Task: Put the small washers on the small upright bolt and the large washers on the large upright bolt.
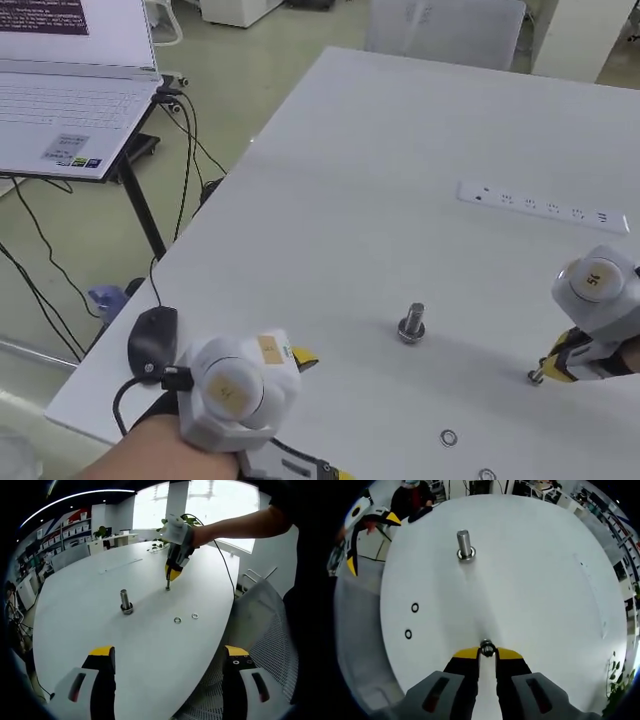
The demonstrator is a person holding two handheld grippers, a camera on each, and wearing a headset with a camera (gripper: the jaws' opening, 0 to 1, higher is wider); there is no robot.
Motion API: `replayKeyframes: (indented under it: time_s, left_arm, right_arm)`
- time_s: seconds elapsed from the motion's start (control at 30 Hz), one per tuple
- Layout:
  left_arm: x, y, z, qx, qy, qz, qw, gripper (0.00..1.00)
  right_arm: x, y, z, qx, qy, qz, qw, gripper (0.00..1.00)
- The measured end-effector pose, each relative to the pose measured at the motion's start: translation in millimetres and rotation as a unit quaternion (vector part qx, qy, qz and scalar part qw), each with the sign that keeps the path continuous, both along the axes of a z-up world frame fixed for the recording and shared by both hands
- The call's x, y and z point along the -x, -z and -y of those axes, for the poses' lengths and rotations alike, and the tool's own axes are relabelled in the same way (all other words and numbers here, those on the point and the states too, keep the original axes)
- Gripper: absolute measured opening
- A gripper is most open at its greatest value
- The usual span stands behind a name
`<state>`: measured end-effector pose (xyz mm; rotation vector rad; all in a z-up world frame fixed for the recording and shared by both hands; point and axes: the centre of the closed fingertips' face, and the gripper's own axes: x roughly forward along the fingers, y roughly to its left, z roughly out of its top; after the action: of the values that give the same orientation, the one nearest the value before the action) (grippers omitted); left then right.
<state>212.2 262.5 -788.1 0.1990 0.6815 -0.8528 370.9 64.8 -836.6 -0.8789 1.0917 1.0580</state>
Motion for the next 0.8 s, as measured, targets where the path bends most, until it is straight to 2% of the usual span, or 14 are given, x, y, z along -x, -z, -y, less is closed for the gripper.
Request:
replayKeyframes:
  time_s: [0.3, 0.47, 0.8]
  left_arm:
    - [-0.1, 0.1, -0.5, 0.006, -0.007, 0.002, 1.0, 0.89]
    - [-0.8, 2.7, -3.1, 0.005, -0.009, -0.002, 0.9999, 0.89]
    - [-4.8, -0.7, -1.8, 0.012, -0.01, 0.002, 0.9999, 0.88]
  right_arm:
    - [-1.8, 15.3, 0.5, 0.01, -0.005, -0.006, 0.9999, 0.12]
    - [-2.5, 20.5, -1.1, 0.013, -0.006, -0.009, 0.9999, 0.12]
    - [0.2, 26.6, 0.1, 0.022, -0.009, -0.014, 0.9996, 0.12]
